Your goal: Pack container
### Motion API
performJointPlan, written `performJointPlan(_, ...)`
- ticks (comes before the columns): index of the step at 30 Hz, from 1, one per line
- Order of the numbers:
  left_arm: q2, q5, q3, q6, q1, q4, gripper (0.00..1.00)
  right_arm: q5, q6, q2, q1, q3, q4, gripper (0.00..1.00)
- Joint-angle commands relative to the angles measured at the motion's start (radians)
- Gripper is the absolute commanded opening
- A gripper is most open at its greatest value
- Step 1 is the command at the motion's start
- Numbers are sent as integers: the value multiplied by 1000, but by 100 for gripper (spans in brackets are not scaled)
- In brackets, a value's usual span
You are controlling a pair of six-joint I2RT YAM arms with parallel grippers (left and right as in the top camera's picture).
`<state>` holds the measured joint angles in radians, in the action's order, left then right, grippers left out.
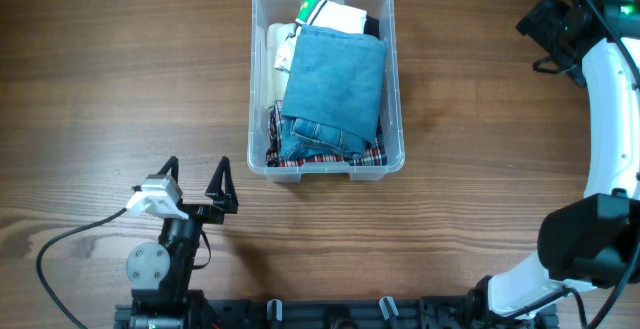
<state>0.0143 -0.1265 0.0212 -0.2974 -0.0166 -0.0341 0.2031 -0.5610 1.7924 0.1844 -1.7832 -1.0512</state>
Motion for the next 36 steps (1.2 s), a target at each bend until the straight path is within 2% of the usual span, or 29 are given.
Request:
performJointPlan(1,-12,-12,-15,6,8,-12,100,-2,-15,1,-3,5,0,100)
performJointPlan(11,-12,-3,-15,29,8,-27,100,-2,-15,1,-3,5,0,100)
performJointPlan(15,-12,95,-15,29,8,-38,100,-2,-15,1,-3,5,0,100)
performJointPlan(36,-11,92,-15,28,8,-40,100,-2,-15,1,-3,5,0,100)
